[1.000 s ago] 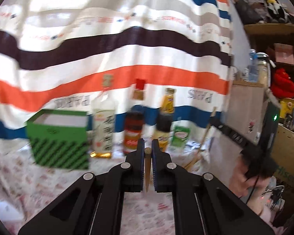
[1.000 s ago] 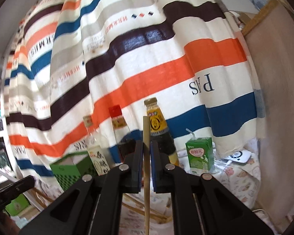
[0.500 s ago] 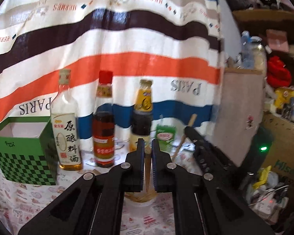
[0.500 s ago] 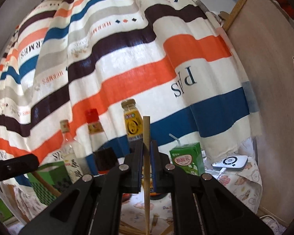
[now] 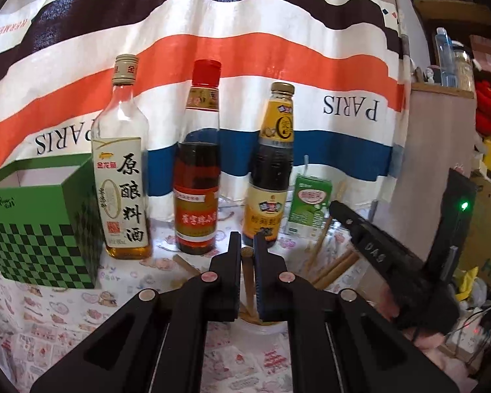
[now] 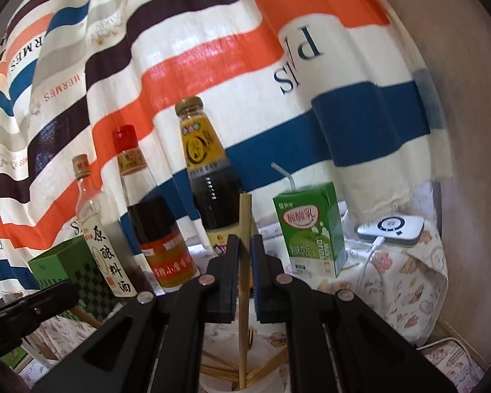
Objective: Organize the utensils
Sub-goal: 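Carry both held chopsticks up over the clear plastic cup, then open the right tool over the cup while the left tool opens to drop its chopstick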
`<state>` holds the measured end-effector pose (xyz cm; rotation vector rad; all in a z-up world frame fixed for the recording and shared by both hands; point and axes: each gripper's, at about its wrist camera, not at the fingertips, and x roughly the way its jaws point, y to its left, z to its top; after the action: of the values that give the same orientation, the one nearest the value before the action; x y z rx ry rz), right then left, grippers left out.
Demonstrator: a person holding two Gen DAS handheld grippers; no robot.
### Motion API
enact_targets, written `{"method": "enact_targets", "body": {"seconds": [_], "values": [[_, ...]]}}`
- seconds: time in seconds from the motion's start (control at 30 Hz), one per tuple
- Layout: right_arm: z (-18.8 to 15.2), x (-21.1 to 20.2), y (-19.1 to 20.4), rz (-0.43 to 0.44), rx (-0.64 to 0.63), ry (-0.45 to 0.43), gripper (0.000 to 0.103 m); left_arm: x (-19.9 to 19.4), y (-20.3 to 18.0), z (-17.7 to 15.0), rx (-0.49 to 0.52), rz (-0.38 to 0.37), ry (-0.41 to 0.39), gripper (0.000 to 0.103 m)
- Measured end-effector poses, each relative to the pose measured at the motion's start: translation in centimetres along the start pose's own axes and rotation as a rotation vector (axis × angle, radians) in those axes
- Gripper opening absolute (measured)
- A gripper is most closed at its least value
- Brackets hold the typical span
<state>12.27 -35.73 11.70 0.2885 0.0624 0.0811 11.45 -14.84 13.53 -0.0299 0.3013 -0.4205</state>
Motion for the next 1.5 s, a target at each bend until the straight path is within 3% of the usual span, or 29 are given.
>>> {"method": "enact_targets", "body": {"seconds": [0.23, 0.6, 0.87, 0.93, 1.0, 1.07, 1.13, 1.3, 1.37, 1.5], "values": [[0.2, 0.8, -0.1, 0.027, -0.005, 0.069, 0.007, 1.0, 0.6, 0.0, -0.013, 0.03, 0.01, 0.007], [0.5, 1.9, -0.8, -0.034, -0.027, 0.143, 0.008, 6.3, 0.1, 2.5, 0.016, 0.071, 0.087, 0.008], [0.8, 2.6, -2.1, -0.044, -0.006, 0.178, 0.009, 8.0, -0.6, 1.9, 0.073, 0.156, 0.066, 0.01], [0.8, 2.6, -2.1, -0.044, -0.003, 0.183, 0.015, 8.4, -0.2, 1.8, 0.056, 0.154, 0.08, 0.011], [0.8, 2.5, -2.0, -0.041, -0.009, 0.182, 0.022, 8.3, 0.1, 1.6, 0.048, 0.159, 0.082, 0.018], [0.9, 2.4, -1.6, -0.038, -0.031, 0.185, 0.025, 7.7, 0.3, 1.5, 0.051, 0.164, 0.067, 0.039], [1.0, 2.1, -1.3, -0.032, -0.042, 0.18, 0.032, 6.7, 0.6, 1.6, 0.043, 0.162, 0.043, 0.053], [1.3, 1.2, 0.0, 0.001, -0.067, 0.159, 0.047, 3.7, 1.6, 1.9, 0.027, 0.176, -0.012, 0.064], [1.3, 0.7, 0.9, 0.013, -0.088, 0.145, 0.053, 2.3, 2.0, 1.7, 0.034, 0.191, -0.032, 0.074], [1.3, -0.2, 2.6, 0.035, -0.116, 0.124, 0.06, -1.0, 3.2, 0.7, 0.036, 0.21, -0.048, 0.079]]}}
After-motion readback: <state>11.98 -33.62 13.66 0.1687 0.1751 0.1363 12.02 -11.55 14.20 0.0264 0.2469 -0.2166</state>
